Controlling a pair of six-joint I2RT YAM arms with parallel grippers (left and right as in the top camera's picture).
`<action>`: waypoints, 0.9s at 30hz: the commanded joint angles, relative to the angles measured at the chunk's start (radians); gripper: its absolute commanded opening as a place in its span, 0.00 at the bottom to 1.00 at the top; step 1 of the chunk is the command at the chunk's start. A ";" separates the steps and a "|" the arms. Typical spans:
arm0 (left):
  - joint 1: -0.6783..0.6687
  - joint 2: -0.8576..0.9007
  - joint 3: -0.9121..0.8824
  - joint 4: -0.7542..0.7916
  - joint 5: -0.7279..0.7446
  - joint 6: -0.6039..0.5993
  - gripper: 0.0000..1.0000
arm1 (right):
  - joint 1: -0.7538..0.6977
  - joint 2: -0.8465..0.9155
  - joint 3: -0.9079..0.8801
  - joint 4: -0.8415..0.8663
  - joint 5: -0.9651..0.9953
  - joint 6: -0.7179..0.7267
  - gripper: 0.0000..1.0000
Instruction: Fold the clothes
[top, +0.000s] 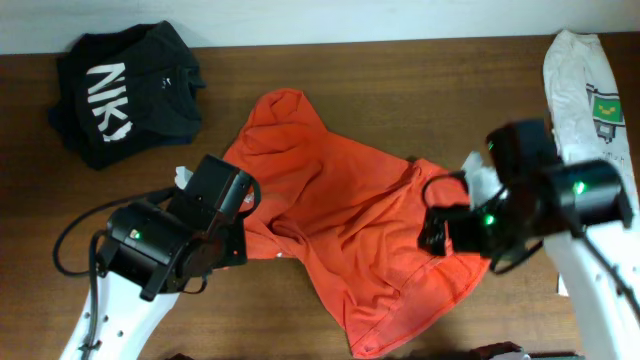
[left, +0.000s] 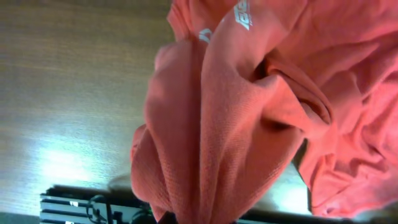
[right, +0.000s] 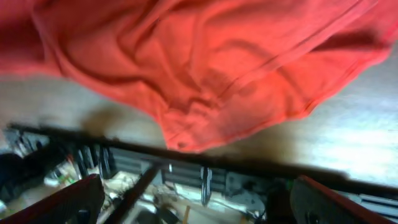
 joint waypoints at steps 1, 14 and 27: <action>-0.002 0.021 0.004 0.049 -0.059 -0.014 0.00 | 0.137 -0.048 -0.156 0.086 -0.061 0.040 0.98; -0.002 0.083 0.004 0.069 -0.059 -0.014 0.00 | 0.713 0.279 -0.422 0.418 0.013 0.383 0.70; -0.002 0.083 0.004 0.047 -0.059 -0.013 0.01 | 0.790 0.479 -0.445 0.582 0.079 0.437 0.58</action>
